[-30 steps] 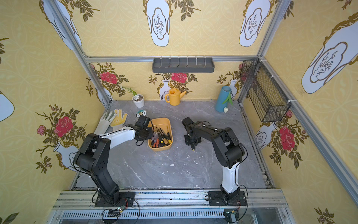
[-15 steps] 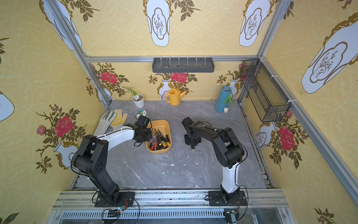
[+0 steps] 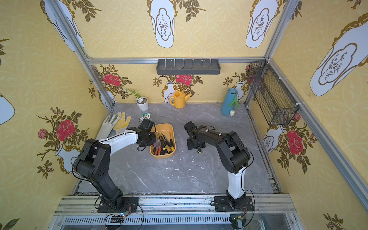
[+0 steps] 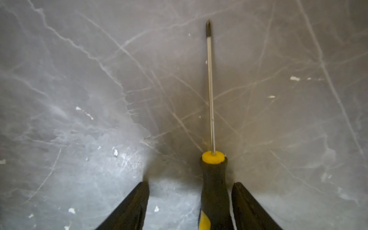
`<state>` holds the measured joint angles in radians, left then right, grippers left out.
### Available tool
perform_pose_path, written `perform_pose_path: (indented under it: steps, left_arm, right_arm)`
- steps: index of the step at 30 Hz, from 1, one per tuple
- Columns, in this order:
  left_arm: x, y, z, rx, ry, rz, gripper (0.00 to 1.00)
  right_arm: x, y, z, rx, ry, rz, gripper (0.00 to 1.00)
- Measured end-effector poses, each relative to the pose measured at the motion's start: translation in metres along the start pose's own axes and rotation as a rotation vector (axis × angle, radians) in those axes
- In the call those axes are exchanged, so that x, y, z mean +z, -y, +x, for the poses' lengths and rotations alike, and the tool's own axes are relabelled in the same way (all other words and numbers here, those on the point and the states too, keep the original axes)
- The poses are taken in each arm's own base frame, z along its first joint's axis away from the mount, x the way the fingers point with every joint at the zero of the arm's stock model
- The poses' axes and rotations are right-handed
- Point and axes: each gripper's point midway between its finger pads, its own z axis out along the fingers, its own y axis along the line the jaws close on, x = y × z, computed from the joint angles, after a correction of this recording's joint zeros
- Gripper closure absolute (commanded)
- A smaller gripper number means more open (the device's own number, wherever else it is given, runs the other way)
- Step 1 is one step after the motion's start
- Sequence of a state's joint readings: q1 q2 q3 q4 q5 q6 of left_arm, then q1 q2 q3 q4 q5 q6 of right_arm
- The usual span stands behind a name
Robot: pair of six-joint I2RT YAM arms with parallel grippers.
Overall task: Take out the screwdriver from the storage box
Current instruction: Place the screwdriver at the center of the board, then pick up the screwdriver from the storage box.
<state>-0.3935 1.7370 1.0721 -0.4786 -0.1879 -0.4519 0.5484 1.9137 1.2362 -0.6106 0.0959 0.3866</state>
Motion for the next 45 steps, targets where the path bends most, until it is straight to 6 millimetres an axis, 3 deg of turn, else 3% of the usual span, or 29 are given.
perform_pose_path:
  steps: [7,14,22,25,29,35,45]
  left_arm:
    - [0.002,-0.001,0.001,0.007,0.003,0.002,1.0]
    - [0.001,0.001,0.001,0.01,0.017,0.017,1.0]
    - [0.001,0.002,0.0,0.016,0.019,0.025,1.0]
    - [0.001,0.006,-0.001,0.027,0.016,0.038,1.0]
    - [0.0,0.01,-0.004,0.043,0.014,0.052,1.0]
    - [0.003,0.01,-0.002,0.058,0.006,0.051,1.0]
    - [0.007,0.012,-0.003,0.076,0.011,0.058,1.0]
  right_arm:
    - [-0.014,0.001,0.003,-0.02,0.001,0.033,0.17]
    - [-0.07,-0.01,-0.031,-0.034,0.166,0.01,0.18]
    - [-0.143,-0.066,-0.069,-0.228,0.33,-0.158,0.21]
    - [-0.158,-0.094,-0.076,-0.314,0.346,-0.264,0.25]
    - [-0.159,-0.119,-0.074,-0.401,0.318,-0.373,0.31]
    - [-0.145,-0.146,-0.065,-0.504,0.254,-0.471,0.45]
    - [-0.111,-0.177,-0.045,-0.63,0.133,-0.48,0.52]
